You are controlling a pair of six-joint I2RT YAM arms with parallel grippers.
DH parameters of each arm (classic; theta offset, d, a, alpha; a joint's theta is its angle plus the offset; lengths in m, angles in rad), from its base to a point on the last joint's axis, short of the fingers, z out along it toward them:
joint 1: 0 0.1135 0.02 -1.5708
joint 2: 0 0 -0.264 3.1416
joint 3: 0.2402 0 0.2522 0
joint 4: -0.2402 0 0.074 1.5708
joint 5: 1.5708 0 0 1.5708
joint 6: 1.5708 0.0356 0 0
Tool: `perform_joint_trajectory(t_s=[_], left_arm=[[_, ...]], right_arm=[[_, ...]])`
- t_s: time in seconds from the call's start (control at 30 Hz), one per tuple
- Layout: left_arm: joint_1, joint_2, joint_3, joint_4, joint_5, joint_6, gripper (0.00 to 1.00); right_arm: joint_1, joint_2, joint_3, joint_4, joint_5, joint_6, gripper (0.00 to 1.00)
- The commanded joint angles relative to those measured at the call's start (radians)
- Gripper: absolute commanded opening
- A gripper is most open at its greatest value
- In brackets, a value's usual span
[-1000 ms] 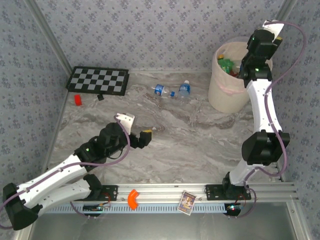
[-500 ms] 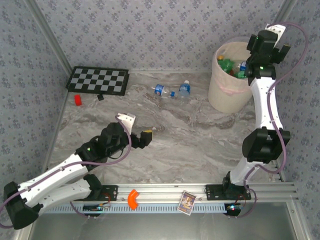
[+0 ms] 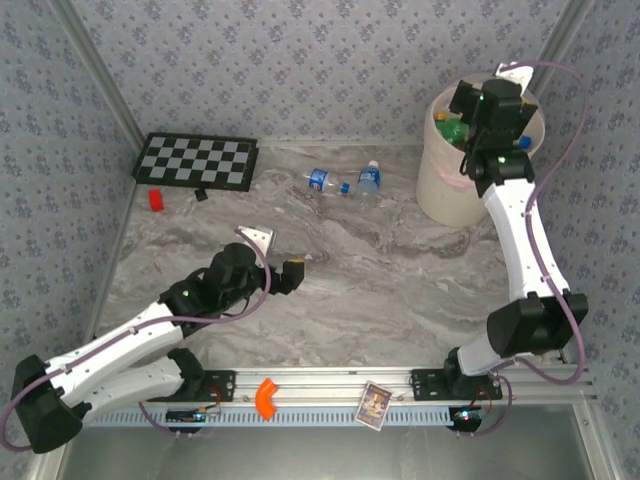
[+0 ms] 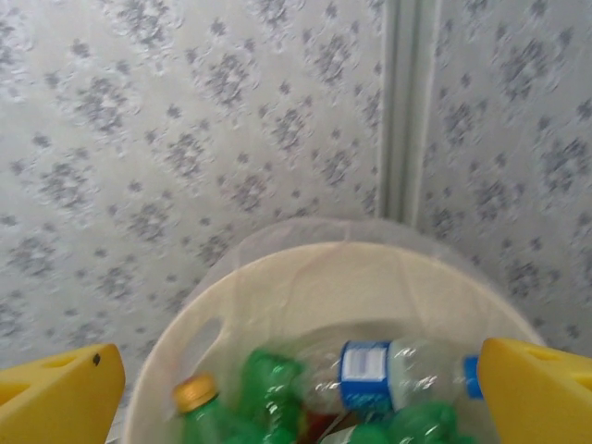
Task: Put the plastic bottles in the bin
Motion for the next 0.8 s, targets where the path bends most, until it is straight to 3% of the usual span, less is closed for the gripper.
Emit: perform_joint_trajectory(t_s=[0.0, 0.37, 0.77], left_arm=[[0.024, 0.003, 0.016, -0.025, -0.017, -0.032, 1.00], [0.083, 0.059, 0.044, -0.042, -0.009, -0.069, 1.00], [0.111, 0.139, 0.093, -0.032, 0.005, -0.067, 1.00]], right_arm=[[0.037, -0.063, -0.089, 0.018, -0.047, 0.110, 0.99], [0.249, -0.187, -0.374, 0.097, -0.052, 0.124, 0.99], [0.426, -0.034, -0.377, 0.044, 0.005, 0.070, 0.99]])
